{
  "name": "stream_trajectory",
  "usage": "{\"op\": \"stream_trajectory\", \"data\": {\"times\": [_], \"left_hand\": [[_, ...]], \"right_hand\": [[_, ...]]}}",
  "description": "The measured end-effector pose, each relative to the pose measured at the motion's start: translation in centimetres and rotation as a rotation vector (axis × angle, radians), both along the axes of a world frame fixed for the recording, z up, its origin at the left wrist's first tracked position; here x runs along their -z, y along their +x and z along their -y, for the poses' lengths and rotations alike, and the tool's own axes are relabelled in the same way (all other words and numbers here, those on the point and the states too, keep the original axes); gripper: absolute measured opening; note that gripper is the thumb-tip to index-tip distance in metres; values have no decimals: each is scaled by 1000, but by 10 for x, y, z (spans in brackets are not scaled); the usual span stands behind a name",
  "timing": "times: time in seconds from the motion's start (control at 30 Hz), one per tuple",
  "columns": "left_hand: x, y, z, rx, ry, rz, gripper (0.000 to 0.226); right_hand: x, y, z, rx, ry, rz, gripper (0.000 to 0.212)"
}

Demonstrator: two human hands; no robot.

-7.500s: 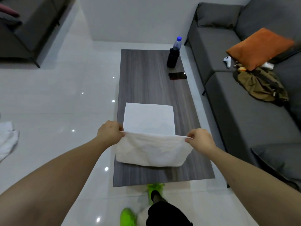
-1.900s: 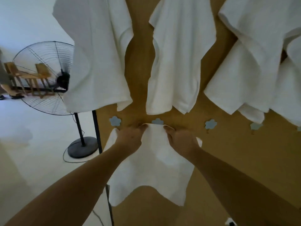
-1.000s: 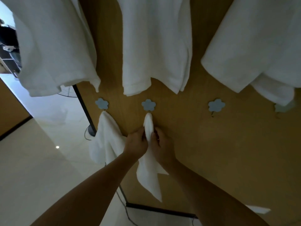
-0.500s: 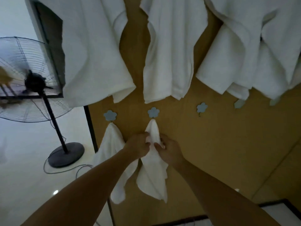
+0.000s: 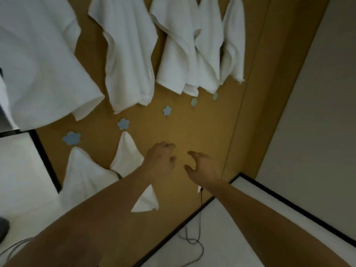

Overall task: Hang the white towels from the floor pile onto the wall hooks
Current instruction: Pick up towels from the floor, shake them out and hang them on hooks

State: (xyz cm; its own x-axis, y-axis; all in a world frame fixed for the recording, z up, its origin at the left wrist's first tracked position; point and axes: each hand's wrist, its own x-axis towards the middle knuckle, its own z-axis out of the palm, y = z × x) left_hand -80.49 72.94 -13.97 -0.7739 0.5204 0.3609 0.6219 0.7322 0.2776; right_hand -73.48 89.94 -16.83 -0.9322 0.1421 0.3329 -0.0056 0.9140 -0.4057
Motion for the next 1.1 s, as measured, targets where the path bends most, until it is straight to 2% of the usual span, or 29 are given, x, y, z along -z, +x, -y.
{"op": "stream_trajectory", "data": {"times": [0.1,0.27,0.33,0.4,0.47,0.57,0.67,0.83,1.1], "left_hand": [[-1,34,-59,151,-42,5,48],[3,125,-181,452,-69,6,34],[7,182,-240,547,-85,29,33],[12,242,-293,624,-109,64,42],[18,313,-344,700,-154,51,51],[25,423,-406,839,-194,33,52],[32,537,-459,993,-210,38,52],[45,699,-518,1234,-236,32,51],[68,885,-597,1585,-332,15,51]], "right_hand": [[1,54,-50,130,31,19,60],[6,184,-146,418,33,43,57],[10,253,-186,539,44,55,56],[17,323,-221,643,37,44,58],[24,402,-253,757,16,54,59],[36,520,-292,925,14,79,60],[47,638,-317,1103,-32,113,63],[61,800,-333,1359,-86,170,55],[84,978,-345,1703,-214,207,59]]}}
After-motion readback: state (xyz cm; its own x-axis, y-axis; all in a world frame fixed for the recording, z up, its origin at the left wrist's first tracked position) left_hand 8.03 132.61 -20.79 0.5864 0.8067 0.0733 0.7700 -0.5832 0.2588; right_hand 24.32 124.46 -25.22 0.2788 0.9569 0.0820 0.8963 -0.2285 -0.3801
